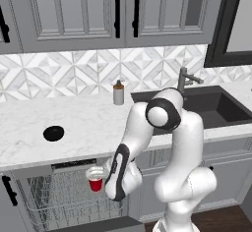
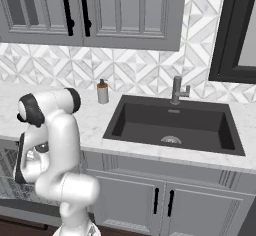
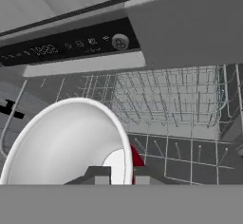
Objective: Pick up the cup and bowl from the counter, place them in the dishwasher, and close the dishwasher door.
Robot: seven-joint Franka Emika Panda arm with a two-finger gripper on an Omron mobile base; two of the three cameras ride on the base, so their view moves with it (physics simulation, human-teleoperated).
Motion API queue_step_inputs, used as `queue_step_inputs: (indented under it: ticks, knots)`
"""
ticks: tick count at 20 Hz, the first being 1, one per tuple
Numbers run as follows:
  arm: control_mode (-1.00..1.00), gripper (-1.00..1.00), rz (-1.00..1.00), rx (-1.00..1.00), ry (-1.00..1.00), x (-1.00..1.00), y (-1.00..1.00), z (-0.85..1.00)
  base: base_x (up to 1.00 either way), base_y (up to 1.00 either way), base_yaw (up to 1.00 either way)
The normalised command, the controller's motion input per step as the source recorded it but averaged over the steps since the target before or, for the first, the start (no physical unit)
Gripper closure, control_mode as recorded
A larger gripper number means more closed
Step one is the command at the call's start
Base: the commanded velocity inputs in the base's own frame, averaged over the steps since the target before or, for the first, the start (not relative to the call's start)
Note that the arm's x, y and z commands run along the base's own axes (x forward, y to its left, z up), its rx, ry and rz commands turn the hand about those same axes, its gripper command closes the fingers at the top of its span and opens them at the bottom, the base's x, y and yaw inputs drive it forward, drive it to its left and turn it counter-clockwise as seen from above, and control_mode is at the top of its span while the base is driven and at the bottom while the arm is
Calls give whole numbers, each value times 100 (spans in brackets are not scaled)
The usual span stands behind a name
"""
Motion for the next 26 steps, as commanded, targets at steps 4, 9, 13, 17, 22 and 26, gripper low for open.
queue_step_inputs:
  ticks: [4,9,13,17,22,26]
  knots:
    - [-100,100,0,-5,-26,-37,23,-32,0,0,0]
    - [-100,100,-4,-1,-2,0,14,-28,0,0,0]
    - [-100,100,-1,-2,0,-6,9,-60,0,0,0]
    - [-100,100,0,-1,-8,-3,8,-77,0,0,0]
    - [-100,100,0,0,-17,-2,1,-44,0,0,0]
    - [-100,100,0,0,-42,-42,1,-13,0,0,0]
